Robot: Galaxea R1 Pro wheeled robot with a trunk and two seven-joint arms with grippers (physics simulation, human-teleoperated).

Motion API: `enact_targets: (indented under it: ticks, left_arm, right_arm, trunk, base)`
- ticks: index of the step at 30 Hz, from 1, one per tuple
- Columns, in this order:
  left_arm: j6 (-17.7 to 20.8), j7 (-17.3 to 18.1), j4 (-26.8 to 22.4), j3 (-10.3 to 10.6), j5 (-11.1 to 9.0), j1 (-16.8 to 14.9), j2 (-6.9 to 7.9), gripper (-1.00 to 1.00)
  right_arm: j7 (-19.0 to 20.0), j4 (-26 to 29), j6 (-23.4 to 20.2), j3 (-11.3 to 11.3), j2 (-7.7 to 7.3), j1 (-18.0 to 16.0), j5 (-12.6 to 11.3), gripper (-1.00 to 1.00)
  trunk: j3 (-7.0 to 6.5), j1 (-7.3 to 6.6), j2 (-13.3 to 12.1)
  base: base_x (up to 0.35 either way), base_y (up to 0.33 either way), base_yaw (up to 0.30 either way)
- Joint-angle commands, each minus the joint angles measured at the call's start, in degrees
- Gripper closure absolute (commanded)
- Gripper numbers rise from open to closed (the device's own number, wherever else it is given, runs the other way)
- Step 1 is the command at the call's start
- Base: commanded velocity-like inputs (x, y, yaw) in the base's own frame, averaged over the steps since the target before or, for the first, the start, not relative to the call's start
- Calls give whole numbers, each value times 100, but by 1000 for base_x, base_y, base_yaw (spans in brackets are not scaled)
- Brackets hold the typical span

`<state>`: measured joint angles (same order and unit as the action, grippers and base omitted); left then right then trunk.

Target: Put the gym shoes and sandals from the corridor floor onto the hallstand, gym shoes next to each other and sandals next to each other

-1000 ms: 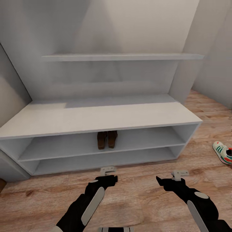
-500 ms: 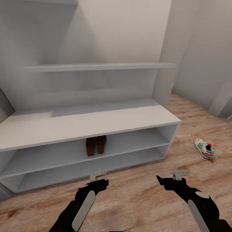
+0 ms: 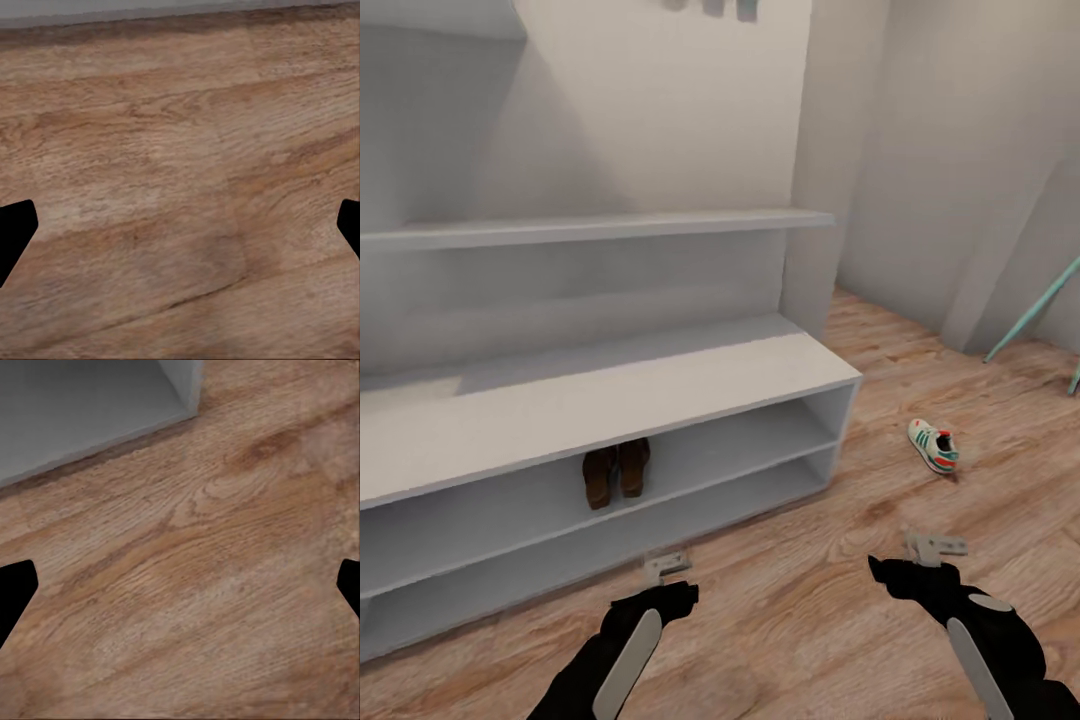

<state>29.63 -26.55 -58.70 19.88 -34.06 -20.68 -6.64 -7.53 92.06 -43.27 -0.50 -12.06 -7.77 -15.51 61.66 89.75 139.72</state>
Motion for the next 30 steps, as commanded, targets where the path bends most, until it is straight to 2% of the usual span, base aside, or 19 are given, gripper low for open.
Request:
enact_targets:
  ticks: [1, 3, 4, 6, 7, 9, 11, 15, 20, 24, 25, 30]
  left_arm:
    - [-41, 4, 52, 0, -2, -6, -3, -100]
    - [-99, 9, 114, -1, -4, -17, -7, -100]
    - [-114, 54, 263, -13, 19, -201, 8, -100]
    - [-52, 55, 285, -12, 33, -326, 17, -100]
    - [91, 48, 299, -11, 42, -482, 22, -100]
    - [293, 39, 312, -9, 52, -635, 25, -100]
    - [496, 29, 268, -2, 64, -743, 29, -100]
    - [899, 17, 59, -19, 56, -850, 50, -100]
    - [1332, 27, -363, -67, 30, -840, 160, -100]
    - [1507, 31, -530, -34, 43, -771, 306, -100]
    - [1566, 20, -556, 39, 75, -677, 410, -100]
    - [1563, 43, -553, 63, 75, -555, 524, -100]
  right_arm:
    - [-93, -16, -11, -12, 1, -1, -15, -100]
    - [-208, -44, -27, -58, 3, -2, -21, -100]
    - [-664, -227, -42, -341, 429, -34, -37, -100]
    - [-1039, -370, -37, -383, 707, -112, -38, -100]
    - [-1483, -588, -19, -428, 963, -240, -39, -100]
    - [-1868, -881, 31, -462, 1160, -395, -45, -100]
    - [-2124, -1220, 146, -482, 1294, -547, -50, -100]
    - [-2397, -1700, 439, -502, 1434, -789, -60, -100]
    - [-2536, -1852, 574, -510, 1499, -939, -183, -100]
    - [-2587, -1640, 559, -512, 1512, -993, -471, -100]
    - [-2582, -1262, 253, -511, 1482, -1011, -790, -100]
    - [-2562, -1076, -40, -518, 1457, -1018, -1033, -100]
  trunk:
    - [-17, -23, -42]
    - [-50, -67, -122]
    - [-66, -89, -162]
    - [-101, -133, -242]
    - [-118, -155, -282]
    - [-153, -199, -362]
    - [-189, -243, -443]
    - [-206, -264, -483]
    - [-206, -264, -483]
    - [-206, -264, -483]
    - [-205, -264, -483]
    - [-198, -264, -483]
  base:
    - [0, 0, -293]
    - [0, 0, -293]
    - [0, 0, -295]
    - [0, 0, -296]
    - [0, 0, -298]
    - [0, 0, -298]
    - [0, 0, -299]
    - [0, 0, -299]
    - [0, 0, -300]
    - [0, 0, -300]
    - [0, 0, -299]
    - [0, 0, -299]
